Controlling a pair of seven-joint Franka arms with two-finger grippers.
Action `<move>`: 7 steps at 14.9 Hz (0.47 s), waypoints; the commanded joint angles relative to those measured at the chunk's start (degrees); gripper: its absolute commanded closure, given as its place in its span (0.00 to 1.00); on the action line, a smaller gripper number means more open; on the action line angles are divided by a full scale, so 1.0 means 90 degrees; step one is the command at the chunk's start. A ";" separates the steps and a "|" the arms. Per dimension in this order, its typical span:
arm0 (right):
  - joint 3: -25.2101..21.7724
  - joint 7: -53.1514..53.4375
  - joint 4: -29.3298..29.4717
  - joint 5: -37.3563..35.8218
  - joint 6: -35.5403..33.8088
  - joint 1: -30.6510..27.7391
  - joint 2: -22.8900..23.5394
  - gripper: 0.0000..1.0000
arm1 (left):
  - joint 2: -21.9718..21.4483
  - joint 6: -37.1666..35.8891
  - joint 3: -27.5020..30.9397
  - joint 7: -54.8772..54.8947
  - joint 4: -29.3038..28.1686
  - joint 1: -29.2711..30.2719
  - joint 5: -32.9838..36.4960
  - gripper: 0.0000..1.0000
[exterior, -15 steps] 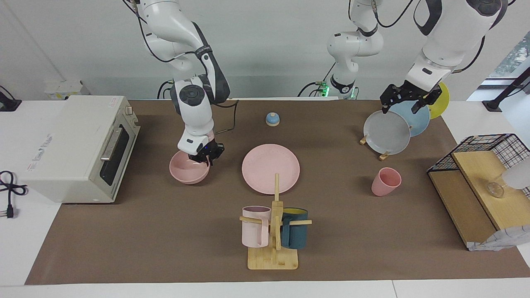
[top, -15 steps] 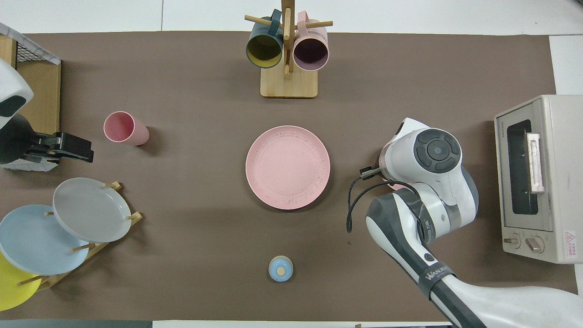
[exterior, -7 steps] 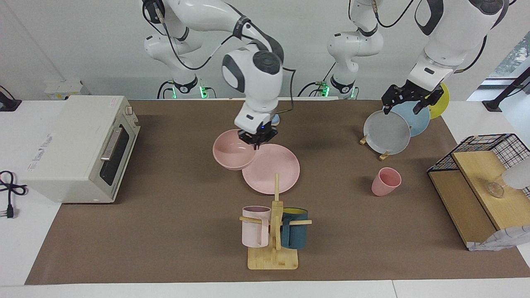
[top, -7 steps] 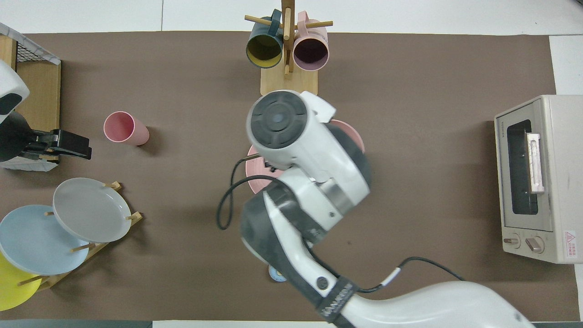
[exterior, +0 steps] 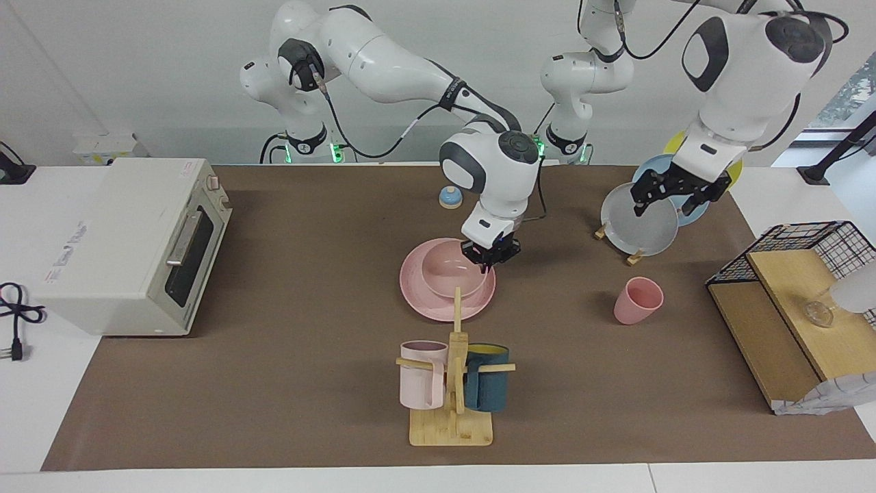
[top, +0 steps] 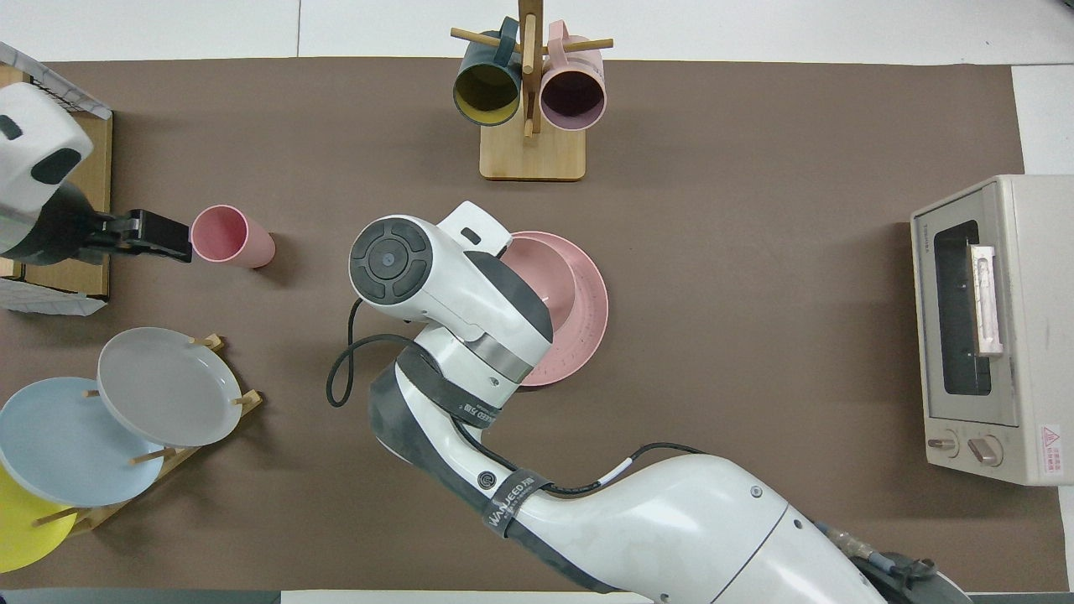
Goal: Organize tableware
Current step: 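Carry the bowl onto the pink plate while the left gripper grasps the cup, then release the bowl and withdraw the right gripper while the left gripper lifts the cup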
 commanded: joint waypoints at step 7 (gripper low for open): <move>0.0065 0.0223 -0.0209 -0.0061 0.0006 -0.0072 -0.0123 1.00 | 0.1581 0.1334 0.0004 -0.0163 0.0182 -0.0049 0.0026 0.00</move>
